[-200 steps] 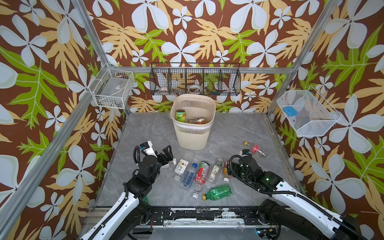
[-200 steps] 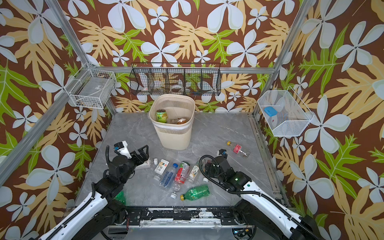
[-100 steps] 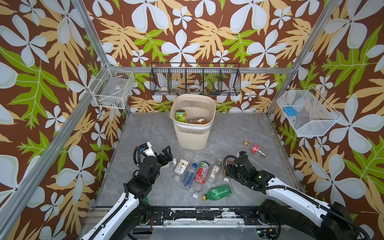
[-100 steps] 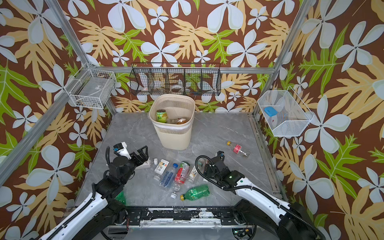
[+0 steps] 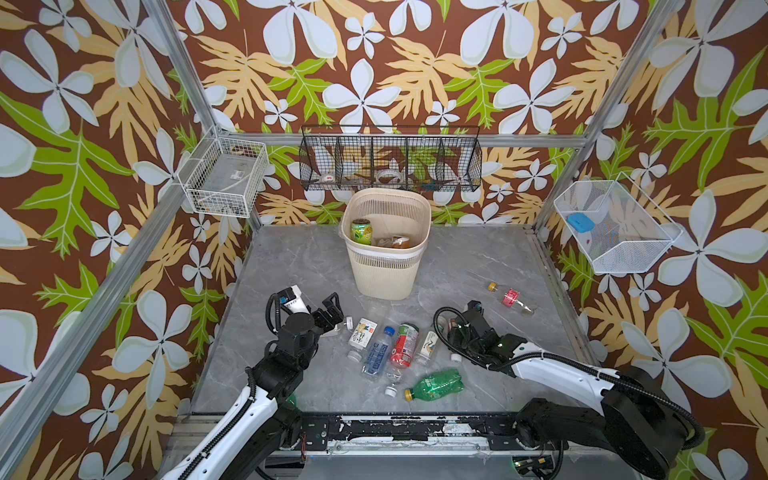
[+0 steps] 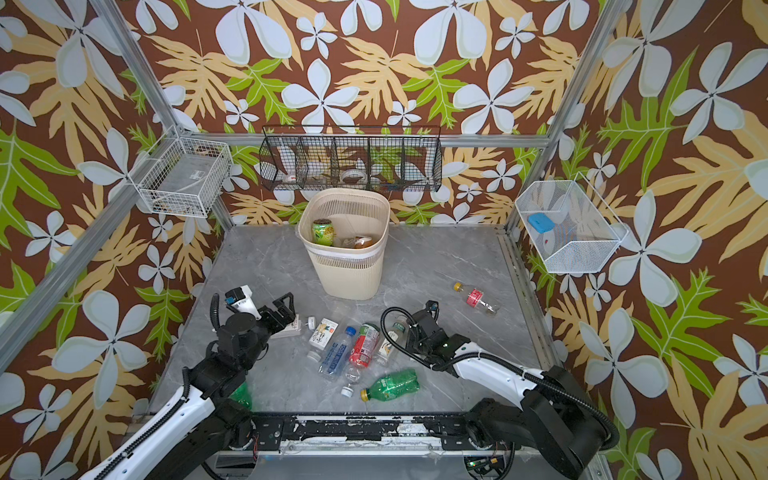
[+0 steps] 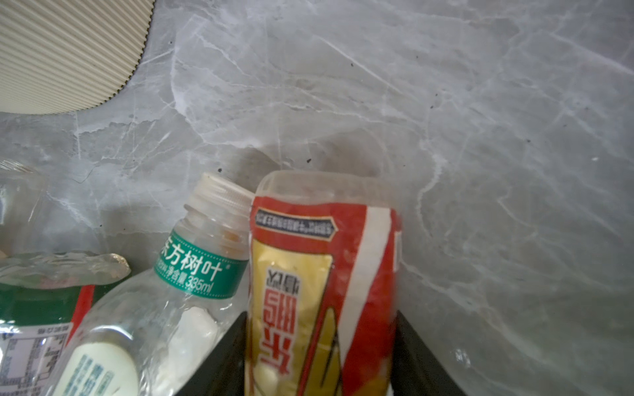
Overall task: Throw the plastic bottles in the bin
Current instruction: Pick up the plastic bottle from the center of the table.
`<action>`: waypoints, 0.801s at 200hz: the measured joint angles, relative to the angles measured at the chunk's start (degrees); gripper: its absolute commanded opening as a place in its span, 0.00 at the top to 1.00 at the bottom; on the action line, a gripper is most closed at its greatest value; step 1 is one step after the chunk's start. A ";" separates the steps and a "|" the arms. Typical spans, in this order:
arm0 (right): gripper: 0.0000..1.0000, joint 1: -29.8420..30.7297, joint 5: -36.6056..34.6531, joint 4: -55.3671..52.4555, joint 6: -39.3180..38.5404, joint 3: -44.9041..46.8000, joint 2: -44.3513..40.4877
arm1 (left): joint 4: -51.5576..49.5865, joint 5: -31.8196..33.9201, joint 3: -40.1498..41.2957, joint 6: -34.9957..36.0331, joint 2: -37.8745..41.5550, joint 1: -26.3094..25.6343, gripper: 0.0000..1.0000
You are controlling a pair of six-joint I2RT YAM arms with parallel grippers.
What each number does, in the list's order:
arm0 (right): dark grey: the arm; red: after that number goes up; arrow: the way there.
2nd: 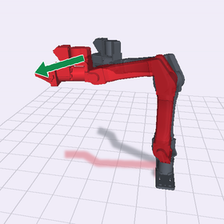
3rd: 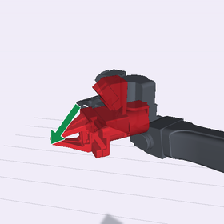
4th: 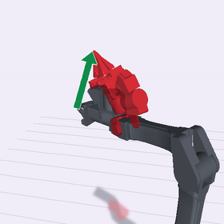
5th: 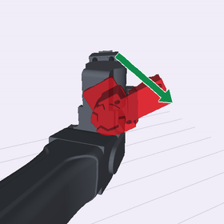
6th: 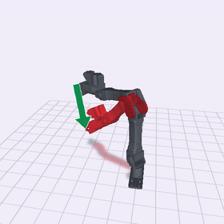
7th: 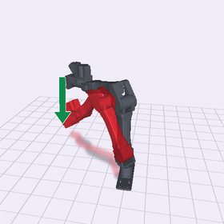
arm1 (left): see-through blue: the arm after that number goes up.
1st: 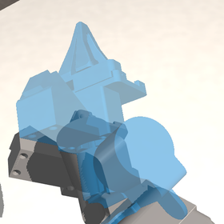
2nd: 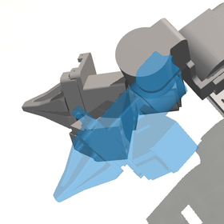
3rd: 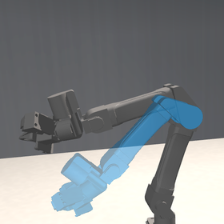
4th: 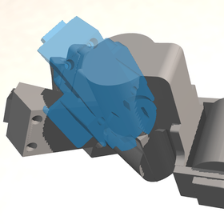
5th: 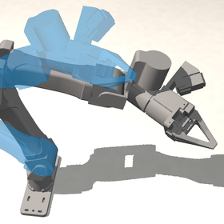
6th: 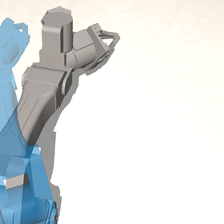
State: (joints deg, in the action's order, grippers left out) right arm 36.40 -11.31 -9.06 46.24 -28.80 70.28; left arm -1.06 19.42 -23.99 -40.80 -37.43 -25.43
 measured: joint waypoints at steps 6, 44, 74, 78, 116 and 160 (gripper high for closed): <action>0.47 0.00 -0.20 0.02 -0.07 -0.04 -0.02 | -0.11 0.00 0.00 0.02 -0.02 0.00 0.00; 0.48 0.00 -1.27 -0.44 -0.44 -0.42 -1.90 | -0.68 0.00 0.00 0.20 -0.20 0.07 0.00; 0.48 -0.02 -2.80 -2.51 -1.70 -2.14 -5.53 | -0.79 0.00 0.00 0.17 -0.26 0.09 0.00; 0.48 -0.02 -3.15 -2.95 -1.90 -2.56 -6.10 | -0.79 0.00 0.00 0.15 -0.28 0.09 0.00; 0.47 -0.02 -6.21 -6.82 -5.53 -10.80 -11.56 | -1.07 0.02 0.83 -0.13 0.20 0.09 0.00; 0.48 -0.02 -7.67 -6.49 -12.59 -29.66 -8.87 | -1.90 0.00 2.99 -1.16 2.95 0.15 0.00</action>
State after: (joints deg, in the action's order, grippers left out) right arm 36.38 -18.98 -15.55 33.65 -58.46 61.41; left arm -2.96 19.42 -20.99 -41.95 -34.48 -25.28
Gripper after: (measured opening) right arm 0.528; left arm 0.999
